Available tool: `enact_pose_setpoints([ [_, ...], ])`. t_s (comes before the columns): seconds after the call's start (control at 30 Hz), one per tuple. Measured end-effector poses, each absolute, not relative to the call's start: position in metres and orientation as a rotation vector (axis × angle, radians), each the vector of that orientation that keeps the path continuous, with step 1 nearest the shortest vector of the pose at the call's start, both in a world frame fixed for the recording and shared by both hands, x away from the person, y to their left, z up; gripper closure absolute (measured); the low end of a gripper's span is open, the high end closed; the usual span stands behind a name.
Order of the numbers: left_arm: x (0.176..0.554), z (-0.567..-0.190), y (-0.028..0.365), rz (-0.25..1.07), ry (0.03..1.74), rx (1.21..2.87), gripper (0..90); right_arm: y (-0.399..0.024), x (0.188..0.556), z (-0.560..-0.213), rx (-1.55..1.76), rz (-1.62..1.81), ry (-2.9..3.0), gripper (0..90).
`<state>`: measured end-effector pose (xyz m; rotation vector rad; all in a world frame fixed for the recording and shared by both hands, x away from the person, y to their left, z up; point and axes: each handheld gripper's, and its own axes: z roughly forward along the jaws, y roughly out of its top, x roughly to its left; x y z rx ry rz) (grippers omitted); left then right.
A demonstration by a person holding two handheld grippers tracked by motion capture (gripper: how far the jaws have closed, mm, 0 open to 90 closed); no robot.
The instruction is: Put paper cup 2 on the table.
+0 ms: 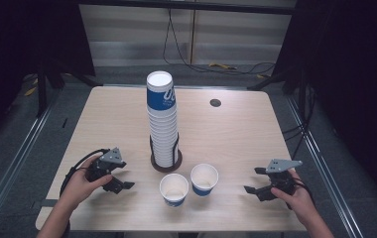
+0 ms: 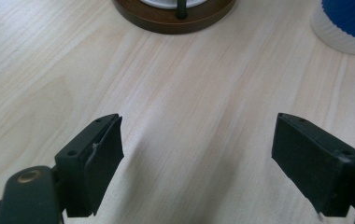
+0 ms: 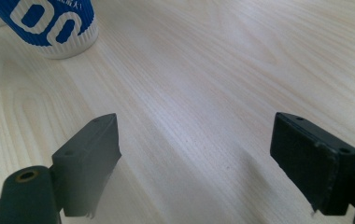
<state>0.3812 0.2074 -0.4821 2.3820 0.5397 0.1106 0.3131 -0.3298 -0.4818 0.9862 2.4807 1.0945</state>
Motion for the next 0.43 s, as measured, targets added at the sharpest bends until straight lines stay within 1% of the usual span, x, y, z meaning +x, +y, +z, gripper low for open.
enact_pose_setpoints([
  [0.43, 0.3776, -0.485, 0.2104, 0.153, 0.521, 2.383, 16.4, -0.334, 0.3114, -0.4839, 0.972, 1.071, 2.457, 15.0],
])
